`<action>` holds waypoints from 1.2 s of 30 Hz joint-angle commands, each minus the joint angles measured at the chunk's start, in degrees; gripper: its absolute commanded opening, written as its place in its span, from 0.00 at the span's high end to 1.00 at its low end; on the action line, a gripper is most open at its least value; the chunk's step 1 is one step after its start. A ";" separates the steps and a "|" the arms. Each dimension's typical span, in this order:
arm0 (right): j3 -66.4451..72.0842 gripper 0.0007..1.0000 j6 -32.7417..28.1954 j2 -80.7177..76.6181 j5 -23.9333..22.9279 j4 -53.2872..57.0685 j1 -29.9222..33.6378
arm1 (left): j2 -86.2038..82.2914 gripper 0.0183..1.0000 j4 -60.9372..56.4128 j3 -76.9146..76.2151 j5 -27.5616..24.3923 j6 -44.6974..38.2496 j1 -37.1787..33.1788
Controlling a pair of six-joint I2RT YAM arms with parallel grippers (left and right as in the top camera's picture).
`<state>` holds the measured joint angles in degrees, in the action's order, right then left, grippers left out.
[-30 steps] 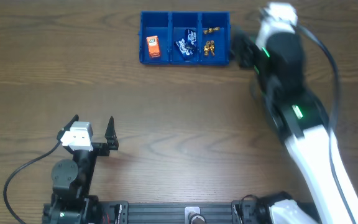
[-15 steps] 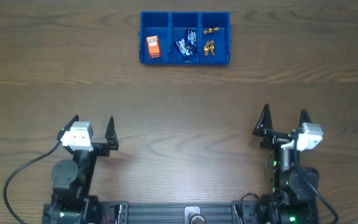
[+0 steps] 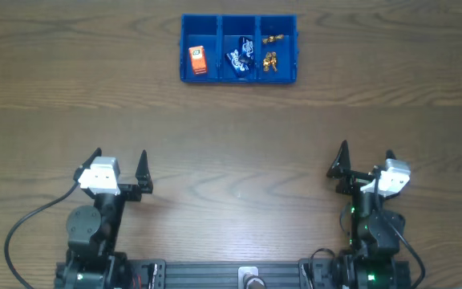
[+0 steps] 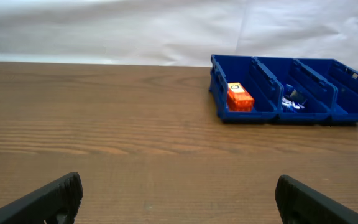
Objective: Sort Candies Into Trays
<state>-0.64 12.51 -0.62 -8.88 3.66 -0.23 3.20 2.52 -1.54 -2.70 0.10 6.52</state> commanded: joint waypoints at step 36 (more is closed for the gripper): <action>0.20 0.00 -11.52 0.33 2.40 0.52 0.31 | -0.33 0.00 1.90 1.22 0.31 -0.35 -0.17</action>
<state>-0.64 1.87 -0.62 -7.05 3.92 -0.23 3.20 2.50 -1.54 -2.70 0.10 6.52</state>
